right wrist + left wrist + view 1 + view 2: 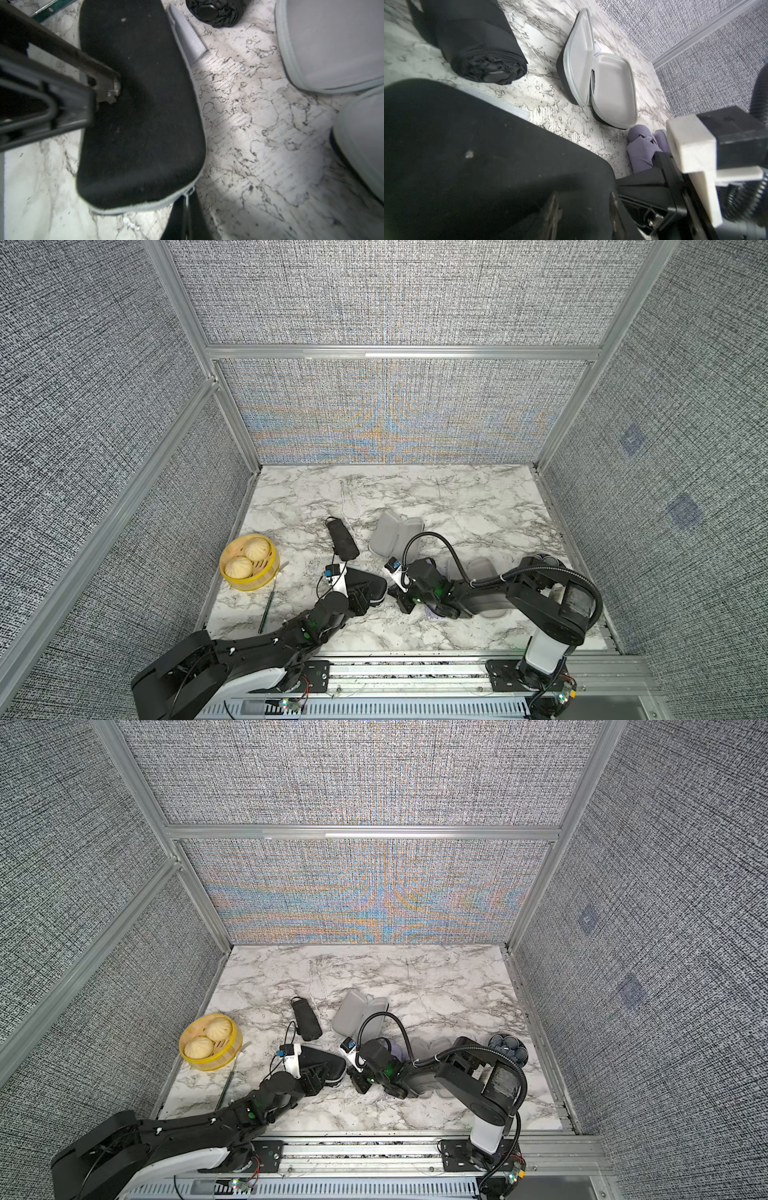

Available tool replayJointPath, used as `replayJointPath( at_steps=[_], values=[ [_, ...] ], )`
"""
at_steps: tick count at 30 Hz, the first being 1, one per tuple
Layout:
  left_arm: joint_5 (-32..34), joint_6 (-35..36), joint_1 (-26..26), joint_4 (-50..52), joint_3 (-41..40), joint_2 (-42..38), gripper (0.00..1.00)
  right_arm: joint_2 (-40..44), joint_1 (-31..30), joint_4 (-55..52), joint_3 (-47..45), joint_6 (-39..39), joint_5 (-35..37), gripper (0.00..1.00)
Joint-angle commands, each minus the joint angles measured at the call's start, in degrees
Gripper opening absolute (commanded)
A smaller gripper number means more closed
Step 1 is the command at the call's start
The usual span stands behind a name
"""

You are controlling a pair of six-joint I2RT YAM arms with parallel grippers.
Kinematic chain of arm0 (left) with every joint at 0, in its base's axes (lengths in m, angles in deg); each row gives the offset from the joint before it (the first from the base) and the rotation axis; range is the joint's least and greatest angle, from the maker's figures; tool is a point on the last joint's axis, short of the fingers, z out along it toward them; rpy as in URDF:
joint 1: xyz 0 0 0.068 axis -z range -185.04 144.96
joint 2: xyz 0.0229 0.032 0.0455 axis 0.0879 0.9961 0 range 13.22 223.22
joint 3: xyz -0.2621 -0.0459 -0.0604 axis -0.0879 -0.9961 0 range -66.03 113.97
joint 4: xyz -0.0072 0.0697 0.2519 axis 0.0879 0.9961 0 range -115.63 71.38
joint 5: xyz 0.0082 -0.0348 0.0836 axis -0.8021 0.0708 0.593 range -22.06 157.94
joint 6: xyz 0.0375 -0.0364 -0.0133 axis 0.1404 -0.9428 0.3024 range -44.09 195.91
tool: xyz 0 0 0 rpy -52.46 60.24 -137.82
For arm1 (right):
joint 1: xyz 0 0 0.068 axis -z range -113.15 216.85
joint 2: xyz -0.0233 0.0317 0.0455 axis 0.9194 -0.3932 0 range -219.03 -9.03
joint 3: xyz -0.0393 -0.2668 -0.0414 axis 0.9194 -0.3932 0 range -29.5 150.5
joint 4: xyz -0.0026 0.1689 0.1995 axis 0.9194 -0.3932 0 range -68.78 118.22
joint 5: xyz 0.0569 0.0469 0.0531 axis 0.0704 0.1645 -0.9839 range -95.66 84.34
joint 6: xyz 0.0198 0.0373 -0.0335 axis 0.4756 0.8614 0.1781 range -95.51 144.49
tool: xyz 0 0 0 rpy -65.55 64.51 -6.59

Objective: Put umbrellas into zippered umbrella sleeves
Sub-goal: Place the umbrella sleeve at the center of the board.

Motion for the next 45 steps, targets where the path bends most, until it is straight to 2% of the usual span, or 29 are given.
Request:
replayJointPath(
  at_steps=[1,4,6,9,15,21,24,29,36,39,45],
  values=[
    [2.97,-3.85,0.45,13.45,-0.72,6.67,0.40,1.03,-0.70,-0.58,-0.83,-1.45,-4.39,0.00],
    [3.31,-4.31,0.45,9.46,-0.72,11.47,0.36,3.24,-0.98,-1.52,-2.62,-1.88,-3.97,0.00],
    [4.49,-4.87,0.45,5.67,-2.43,11.96,0.29,4.63,-1.11,-3.13,-3.06,-2.12,-3.54,0.00],
    [7.49,-5.25,0.85,15.31,0.28,10.19,0.29,5.24,-1.90,-4.15,-2.94,-1.82,-3.70,0.00],
    [7.90,-6.48,1.15,12.78,0.59,13.74,0.25,2.78,-3.93,-3.60,-0.57,3.50,-4.20,0.00],
    [6.52,-7.09,1.15,1.16,0.41,24.08,0.22,3.23,-7.10,-0.49,-1.52,6.42,-0.74,0.00],
    [6.64,-6.76,1.16,-0.85,0.97,26.72,0.22,2.09,-8.67,0.34,-0.50,7.26,-0.92,0.00],
    [6.50,-6.20,1.16,0.97,1.46,25.15,0.21,0.58,-8.99,3.40,0.82,9.06,-0.13,0.00],
    [7.80,-6.42,1.16,6.12,1.75,21.28,0.21,-3.29,-10.89,5.54,5.12,10.83,-3.64,0.00],
    [7.65,-6.13,1.16,6.50,1.25,19.03,0.21,-4.62,-10.94,7.57,6.00,11.87,-3.66,0.00],
    [8.93,-7.27,1.16,13.92,1.47,11.90,0.21,-5.96,-10.24,8.50,5.59,12.67,-2.25,0.00]
  ],
)
